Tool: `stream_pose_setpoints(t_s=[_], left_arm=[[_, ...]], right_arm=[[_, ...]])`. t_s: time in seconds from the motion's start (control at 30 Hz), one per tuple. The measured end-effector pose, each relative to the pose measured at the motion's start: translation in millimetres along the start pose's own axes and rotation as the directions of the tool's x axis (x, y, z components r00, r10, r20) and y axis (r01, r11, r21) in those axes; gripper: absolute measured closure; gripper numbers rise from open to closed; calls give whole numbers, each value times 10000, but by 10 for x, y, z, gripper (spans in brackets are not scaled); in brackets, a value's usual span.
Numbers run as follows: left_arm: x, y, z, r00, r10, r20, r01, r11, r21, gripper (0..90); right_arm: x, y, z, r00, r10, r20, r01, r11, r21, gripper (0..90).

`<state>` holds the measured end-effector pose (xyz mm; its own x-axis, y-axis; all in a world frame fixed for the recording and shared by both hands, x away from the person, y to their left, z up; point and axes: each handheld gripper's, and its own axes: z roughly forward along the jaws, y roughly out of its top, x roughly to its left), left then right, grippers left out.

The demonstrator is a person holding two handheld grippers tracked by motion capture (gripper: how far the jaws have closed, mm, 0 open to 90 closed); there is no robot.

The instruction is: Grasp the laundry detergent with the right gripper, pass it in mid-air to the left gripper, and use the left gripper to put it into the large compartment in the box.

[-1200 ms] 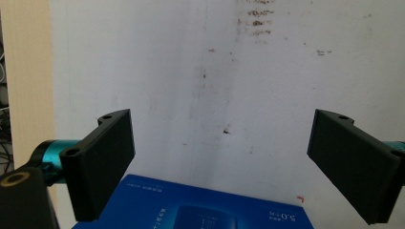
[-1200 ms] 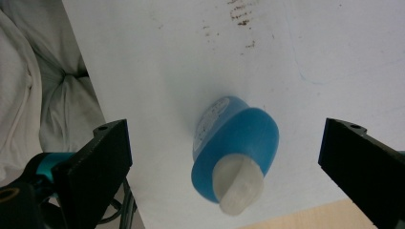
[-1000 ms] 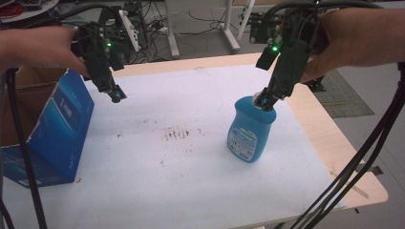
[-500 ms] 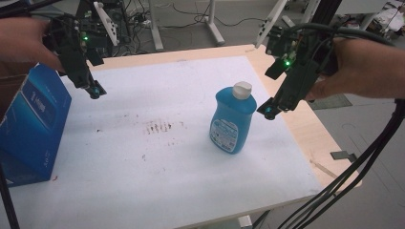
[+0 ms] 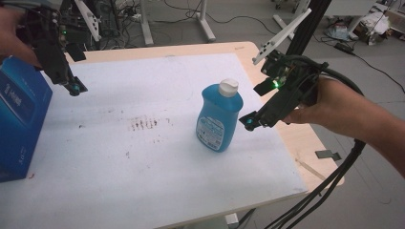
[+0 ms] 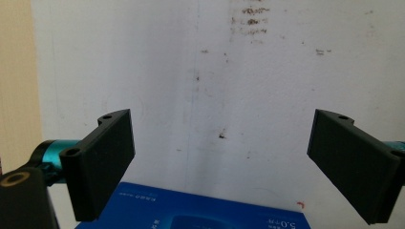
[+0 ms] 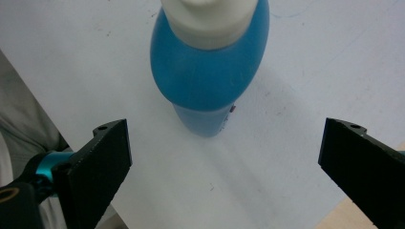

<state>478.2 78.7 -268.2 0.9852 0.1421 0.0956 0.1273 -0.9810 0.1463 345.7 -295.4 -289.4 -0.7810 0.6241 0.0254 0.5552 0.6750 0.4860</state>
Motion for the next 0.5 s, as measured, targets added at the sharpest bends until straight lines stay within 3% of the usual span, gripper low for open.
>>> stream_pose_setpoints(t_s=[0.3, 0.33, 0.5], left_arm=[[10, -38, 34, 10000, -56, 68, 56, 10000, -5, 88], [10, -44, 42, 9999, -77, 90, 77, 10000, 13, 88], [13, -50, 31, 9999, -93, 119, 94, 9999, -59, 88]], right_arm=[[-3, -122, 99, 9984, 560, 54, -557, 9976, -407, 30], [-9, -149, 114, 9965, 834, 110, -826, 9949, -586, 30], [6, -203, 157, 9921, 1249, 102, -1240, 9901, -659, 31]])
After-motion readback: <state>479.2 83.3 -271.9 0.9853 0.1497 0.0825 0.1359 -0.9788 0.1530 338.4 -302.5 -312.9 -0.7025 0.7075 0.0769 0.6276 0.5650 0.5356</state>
